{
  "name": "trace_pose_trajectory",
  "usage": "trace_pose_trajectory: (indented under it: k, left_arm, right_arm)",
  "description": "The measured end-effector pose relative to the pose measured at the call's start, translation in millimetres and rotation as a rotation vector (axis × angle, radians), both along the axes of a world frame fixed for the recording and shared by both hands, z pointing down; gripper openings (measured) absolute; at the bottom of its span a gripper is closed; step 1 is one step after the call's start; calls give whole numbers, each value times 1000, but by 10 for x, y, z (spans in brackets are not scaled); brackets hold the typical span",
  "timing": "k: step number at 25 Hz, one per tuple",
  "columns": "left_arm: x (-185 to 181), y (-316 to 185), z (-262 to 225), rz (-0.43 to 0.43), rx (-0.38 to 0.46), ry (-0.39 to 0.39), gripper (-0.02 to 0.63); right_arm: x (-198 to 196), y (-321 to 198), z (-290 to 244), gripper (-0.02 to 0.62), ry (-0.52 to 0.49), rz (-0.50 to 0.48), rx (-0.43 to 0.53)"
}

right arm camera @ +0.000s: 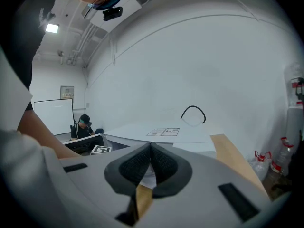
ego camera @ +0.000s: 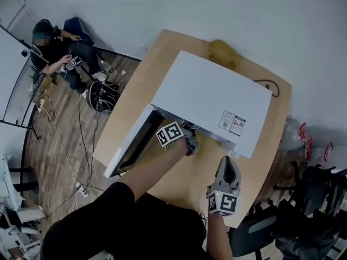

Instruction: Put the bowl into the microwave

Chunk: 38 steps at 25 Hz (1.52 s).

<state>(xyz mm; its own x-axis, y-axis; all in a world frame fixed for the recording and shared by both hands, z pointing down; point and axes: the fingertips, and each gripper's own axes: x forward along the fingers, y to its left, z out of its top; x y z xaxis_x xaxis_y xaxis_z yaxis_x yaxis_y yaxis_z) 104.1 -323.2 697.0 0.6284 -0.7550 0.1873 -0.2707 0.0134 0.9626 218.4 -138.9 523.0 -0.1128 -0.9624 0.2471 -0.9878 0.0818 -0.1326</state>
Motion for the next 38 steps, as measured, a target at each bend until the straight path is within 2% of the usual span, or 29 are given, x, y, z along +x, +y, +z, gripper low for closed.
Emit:
trace_pose_trajectory:
  k: [4,8,13,17,19,24,27,32,38]
  left_arm:
    - [45,-2,45,-4,-26,44,206]
    - [61,-8,104,-5,-37,13,206]
    - [95,-92,69,-20,11,2,239]
    - [129,-120,106,-13,-32,-26,240]
    - [139,-129,131,7,-49,-58,241]
    - [161,-150,210,86,-61,-217,244]
    - [143,-146,218,93,-48,-258,244]
    - [54,-167,229,107,18,-370,245]
    - [6,-141,230,96,34,-460,259]
  right_arm:
    - [-64,-24,-1,60,-54,-28,18]
    - [-39,-21,4,60,-65,-24,22]
    - [69,9,47,60,-71,-13,21]
    - [90,79,82,60,-94,-43,38]
    - [84,107,89,59,-94,-59,52]
    - [106,165,192,60,-102,-55,34]
    - [111,207,269,60,-98,-53,13]
    - [121,256,316,60,-93,-51,0]
    - [82,288,337,60,-87,-68,-10]
